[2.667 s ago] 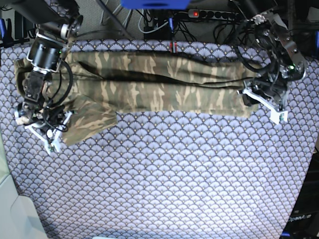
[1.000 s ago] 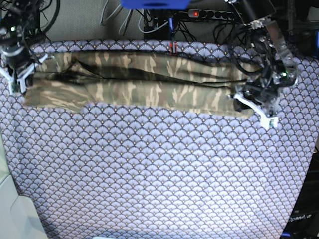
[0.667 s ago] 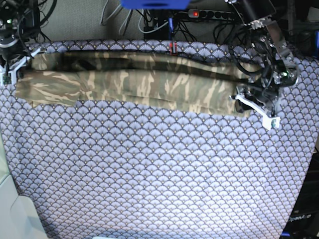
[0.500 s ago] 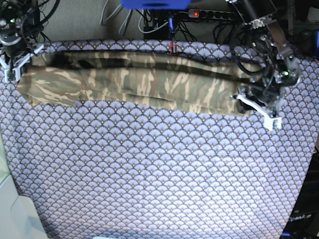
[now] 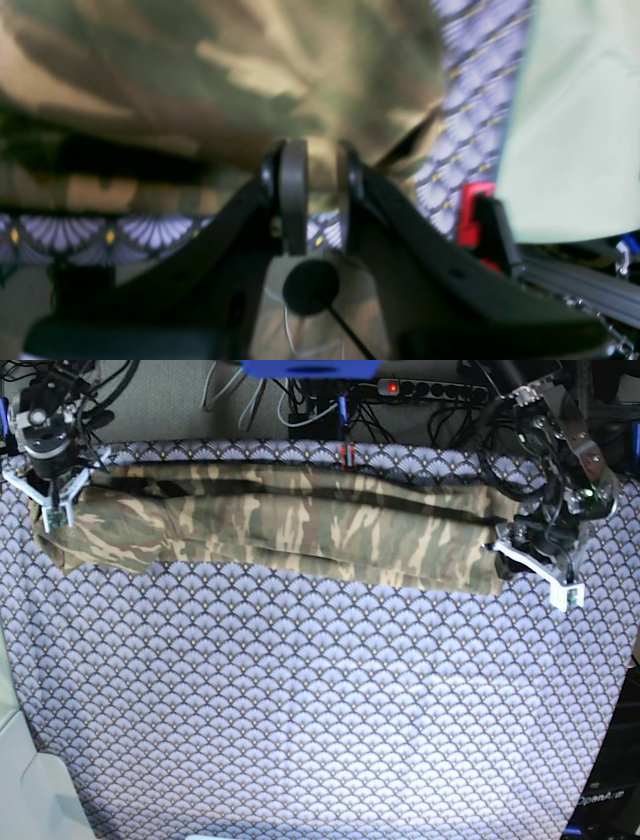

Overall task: Fold the T-shirt properly
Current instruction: 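Fold the sleeve end with the right gripper onto the shirt strip, then grasp the strip's end with the left gripper and lift it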

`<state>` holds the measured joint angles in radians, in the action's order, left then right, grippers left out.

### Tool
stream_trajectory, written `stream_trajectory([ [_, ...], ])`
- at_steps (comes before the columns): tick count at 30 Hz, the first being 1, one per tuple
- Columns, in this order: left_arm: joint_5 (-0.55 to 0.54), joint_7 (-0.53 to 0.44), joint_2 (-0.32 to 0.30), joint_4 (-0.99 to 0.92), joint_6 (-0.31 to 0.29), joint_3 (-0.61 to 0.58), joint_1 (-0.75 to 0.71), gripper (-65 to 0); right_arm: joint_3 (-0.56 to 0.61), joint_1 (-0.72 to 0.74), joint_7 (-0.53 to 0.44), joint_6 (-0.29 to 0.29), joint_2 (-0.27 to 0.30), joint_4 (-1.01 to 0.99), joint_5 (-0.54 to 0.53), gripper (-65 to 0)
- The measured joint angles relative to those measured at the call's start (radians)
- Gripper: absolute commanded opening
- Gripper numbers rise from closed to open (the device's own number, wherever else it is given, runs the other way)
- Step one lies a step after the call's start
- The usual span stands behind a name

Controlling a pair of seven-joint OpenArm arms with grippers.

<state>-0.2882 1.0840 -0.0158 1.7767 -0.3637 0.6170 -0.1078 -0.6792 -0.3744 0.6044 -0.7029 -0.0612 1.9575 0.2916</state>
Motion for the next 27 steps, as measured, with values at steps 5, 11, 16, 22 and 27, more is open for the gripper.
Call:
stream_trajectory([
  [5, 0.0, 0.0, 0.0, 0.0, 0.0, 0.0, 0.0, -38.9, -0.066, 0.0, 0.011, 0.0, 0.0, 0.001, 0.001, -52.4],
  [11, 0.0, 0.0, 0.0, 0.0, 0.0, 0.006, 0.0, -38.9, -0.087, 0.008, 0.008, 0.0, 0.006, 0.002, 0.004, -52.4],
  [16, -0.003, -0.003, 0.016, 0.003, 0.0, 0.079, 0.003, -38.9, -0.084, 0.008, 0.008, 0.0, 0.011, 0.0, 0.0, -52.4],
  [22, 0.0, -0.003, -0.035, -0.093, 0.0, 0.147, 0.006, -38.8, -0.083, 0.009, 0.008, 0.0, 0.011, -0.001, 0.001, -52.4],
  [27, -0.002, -0.02, -0.071, -0.28, -0.001, 0.146, 0.04, -38.8, -0.061, 0.008, 0.006, 0.0, 0.014, -0.006, 0.0, -52.4],
])
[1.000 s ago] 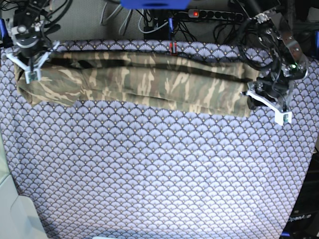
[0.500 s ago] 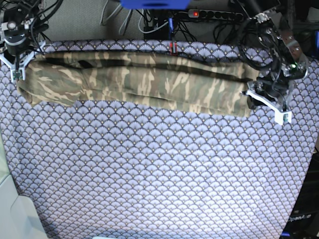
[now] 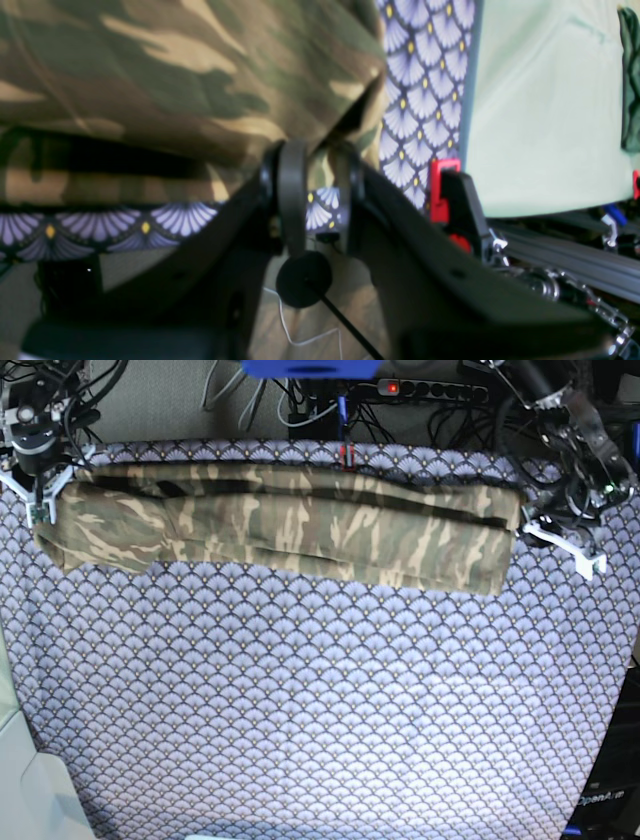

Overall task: Fold the T-shirt properly
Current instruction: 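Grasp the strip's end with the left gripper and lift it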

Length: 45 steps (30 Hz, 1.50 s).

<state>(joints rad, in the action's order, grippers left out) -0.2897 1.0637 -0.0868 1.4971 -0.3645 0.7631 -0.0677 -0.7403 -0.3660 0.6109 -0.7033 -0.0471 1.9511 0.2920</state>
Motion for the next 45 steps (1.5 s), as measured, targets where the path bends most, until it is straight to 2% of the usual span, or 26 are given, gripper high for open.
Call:
stream_trajectory([
  [2, -0.008, -0.003, -0.006, -0.026, -0.02, -0.001, 0.017, -38.8, 0.0, -0.001, 0.002, 0.0, 0.0, 0.0, 0.0, -52.4],
  [5, -0.006, -0.019, -0.011, -0.037, -0.132, -0.036, 0.013, -38.8, 0.0, 0.0, 0.001, 0.0, 0.0, 0.0, 0.0, -52.4],
  [7, 0.004, -0.021, -0.015, -0.04, -0.159, -0.074, 0.018, -38.8, 0.0, 0.0, 0.001, 0.0, 0.0, 0.0, 0.0, -52.4],
  [13, -0.028, -0.061, -0.015, -0.145, -0.161, -0.092, 0.082, -38.8, -0.001, 0.0, 0.001, 0.0, 0.0, 0.0, 0.0, -52.5],
  [20, -0.032, -0.082, -0.021, -0.151, -0.164, -0.141, 0.08, -39.5, -0.001, 0.001, 0.001, 0.0, 0.009, 0.0, 0.0, -52.7],
  [22, -0.032, -0.084, -0.021, -0.15, -0.164, -0.146, 0.079, -42.0, -0.001, 0.002, 0.001, 0.0, 0.008, 0.0, 0.0, -52.8],
  [25, -0.031, -0.085, -0.018, -0.148, -0.164, -0.146, 0.077, -53.8, -0.001, 0.002, 0.001, 0.0, 0.008, 0.0, 0.0, -52.8],
  [27, -0.032, -0.082, -0.016, -0.148, -0.164, -0.146, 0.076, -58.9, -0.001, 0.002, 0.001, 0.0, 0.008, 0.0, 0.0, -52.8],
  [31, -0.044, -0.085, -0.015, -0.14, -0.167, -0.146, 0.061, -59.9, -0.001, 0.002, 0.001, 0.0, 0.008, 0.0, 0.0, -53.0],
  [34, -0.024, -0.077, 0.016, -0.077, -0.162, -0.138, 0.034, -65.0, -0.001, 0.002, 0.001, 0.0, 0.008, 0.0, 0.0, -56.5],
  [38, 0.006, 0.016, 0.072, 0.092, -0.171, -0.095, -0.047, -65.0, -0.001, 0.003, -0.002, 0.0, 0.005, 0.0, 0.0, -60.2],
  [45, -0.006, 0.051, 0.065, 0.15, -0.171, -0.091, -0.02, -65.0, 0.0, 0.0, -0.003, 0.0, 0.006, 0.0, 0.0, -60.1],
])
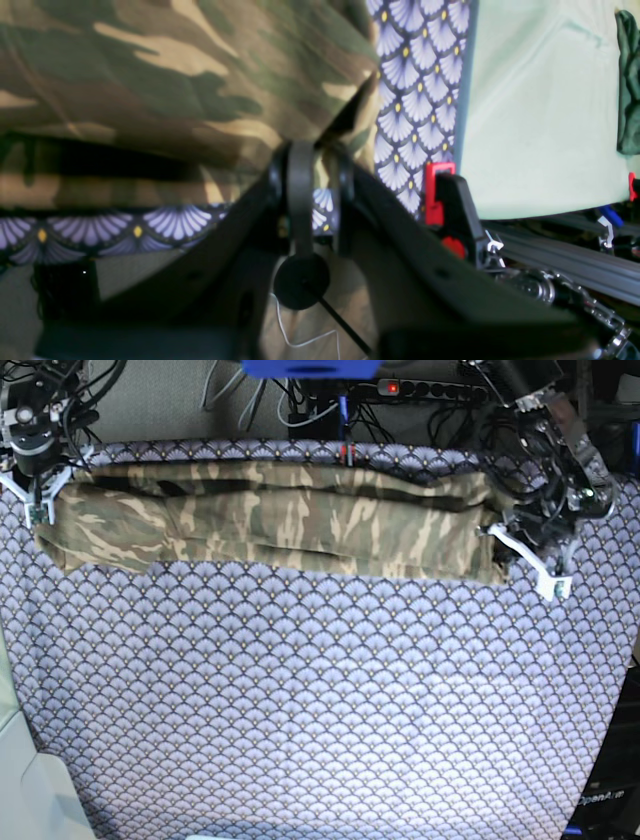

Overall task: Fold the T-shirt properly
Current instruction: 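Grasp the strip's end with the left gripper and lift it, then fold the strip's end with the left gripper toward the right gripper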

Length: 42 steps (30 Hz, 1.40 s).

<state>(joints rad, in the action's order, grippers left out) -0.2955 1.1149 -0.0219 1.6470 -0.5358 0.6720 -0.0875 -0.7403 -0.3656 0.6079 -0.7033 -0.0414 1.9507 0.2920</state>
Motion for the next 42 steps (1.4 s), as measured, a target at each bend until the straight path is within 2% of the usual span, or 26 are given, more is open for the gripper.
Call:
stream_trajectory([
  [3, 0.0, 0.034, 0.003, 0.015, -0.005, 0.061, 0.003, -65.0, 0.0, -0.003, 0.002, 0.0, 0.0, 0.0, 0.0, -60.1],
  [7, 0.003, 0.021, -0.003, 0.025, -0.007, 0.134, 0.051, -65.0, 0.0, -0.003, 0.001, 0.0, 0.0, 0.0, 0.0, -60.1],
  [13, 0.01, 0.047, -0.071, -0.047, -0.004, 0.213, 0.105, -65.0, 0.0, -0.003, 0.001, 0.0, 0.0, 0.0, 0.0, -60.1],
  [19, 0.005, 0.053, -0.136, -0.146, -0.008, 0.232, 0.154, -65.0, 0.0, -0.003, 0.004, 0.0, 0.0, 0.0, 0.0, -60.1],
  [24, 0.008, 0.064, -0.142, -0.113, -0.006, 0.229, 0.182, -65.0, 0.0, -0.003, 0.005, 0.0, 0.0, 0.0, 0.0, -60.1],
  [27, 0.021, 0.082, -0.075, 0.048, 0.008, 0.167, 0.151, -65.0, 0.005, -0.001, 0.003, 0.0, 0.0, 0.0, -0.001, -60.1],
  [31, 0.02, 0.098, 0.085, 0.245, 0.009, 0.023, 0.08, -65.0, 0.027, -0.001, 0.004, -0.001, -0.002, 0.0, -0.005, -60.1],
  [33, 0.016, 0.092, 0.126, 0.274, 0.009, -0.042, 0.068, -65.0, 0.028, 0.0, 0.008, -0.003, -0.003, 0.0, 0.0, -60.1],
  [37, 0.023, 0.082, 0.172, 0.243, 0.125, -0.216, 0.063, -65.0, 0.026, -0.001, 0.008, -0.002, -0.001, 0.0, 0.002, -60.1],
  [39, 0.022, 0.083, 0.175, 0.211, 0.172, -0.306, 0.06, -65.0, 0.029, -0.003, 0.008, -0.003, -0.005, 0.0, -0.003, -60.1],
  [40, 0.02, 0.082, 0.175, 0.195, 0.174, -0.348, 0.059, -65.0, 0.028, -0.003, 0.008, -0.002, -0.006, -0.003, -0.003, -60.1],
  [42, 0.02, 0.027, 0.173, 0.179, 0.215, -0.431, 0.053, -65.0, 0.027, -0.001, 0.008, -0.002, -0.003, -0.021, 0.0, -60.1],
])
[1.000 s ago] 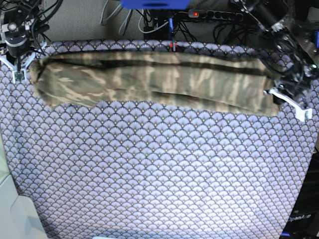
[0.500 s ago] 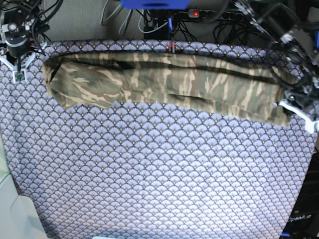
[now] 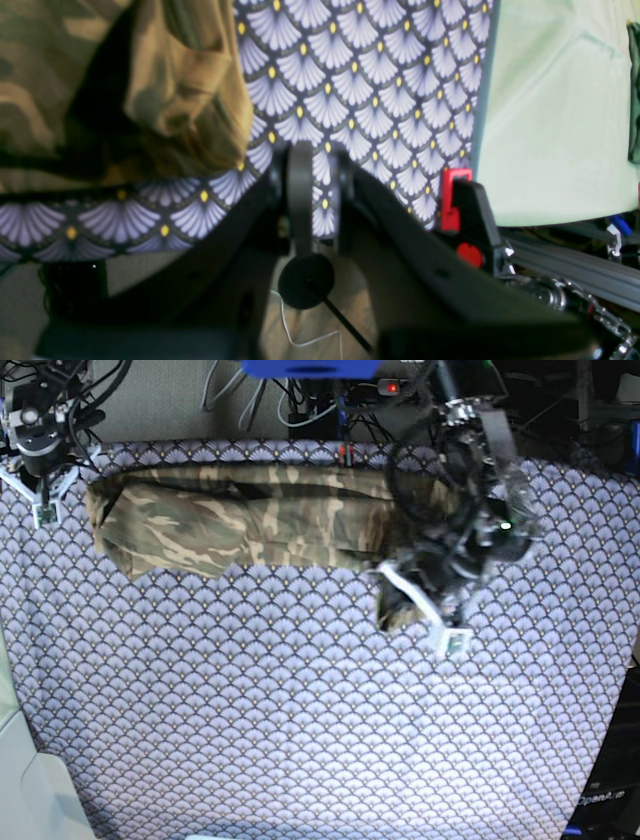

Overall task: Fold the T-shirt properly
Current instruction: 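Fold the strip's end with the left gripper toward the right gripper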

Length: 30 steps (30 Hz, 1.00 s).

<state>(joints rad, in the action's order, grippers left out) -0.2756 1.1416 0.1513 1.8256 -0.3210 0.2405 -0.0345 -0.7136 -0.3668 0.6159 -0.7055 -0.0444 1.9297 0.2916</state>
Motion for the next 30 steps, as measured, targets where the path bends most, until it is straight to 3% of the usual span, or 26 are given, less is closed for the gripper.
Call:
stream_trajectory([
  [3, -0.009, -0.098, -0.002, -0.036, 0.072, -0.135, -0.017, -65.0, -0.005, 0.0, 0.0, 0.0, 0.0, -0.013, 0.002, -60.1],
  [7, -0.1, -0.14, -0.002, -0.122, 0.153, -0.263, -0.042, -65.0, -0.003, 0.001, -0.001, 0.0, 0.003, -0.024, 0.001, -60.1],
  [13, -0.179, -0.237, -0.004, -0.214, 0.224, -0.384, -0.031, -65.0, -0.003, 0.002, 0.0, 0.0, 0.003, -0.026, 0.0, -60.1],
  [18, -0.202, -0.222, -0.008, -0.207, 0.232, -0.433, -0.036, -65.0, -0.003, 0.001, 0.001, 0.0, 0.003, -0.026, 0.001, -60.1],
  [24, -0.365, -0.132, -0.022, -0.046, 0.225, -0.427, -0.037, -65.0, 0.0, 0.001, 0.002, 0.0, 0.003, -0.026, 0.0, -60.1],
  [27, -0.392, -0.121, -0.057, -0.037, 0.312, -0.405, -0.037, -65.0, 0.0, 0.001, 0.001, 0.0, 0.003, -0.026, 0.001, -60.1],
  [30, -0.416, -0.114, -0.101, -0.04, 0.317, -0.423, -0.04, -65.0, 0.0, 0.001, 0.001, 0.0, -0.001, -0.026, 0.0, -60.1],
])
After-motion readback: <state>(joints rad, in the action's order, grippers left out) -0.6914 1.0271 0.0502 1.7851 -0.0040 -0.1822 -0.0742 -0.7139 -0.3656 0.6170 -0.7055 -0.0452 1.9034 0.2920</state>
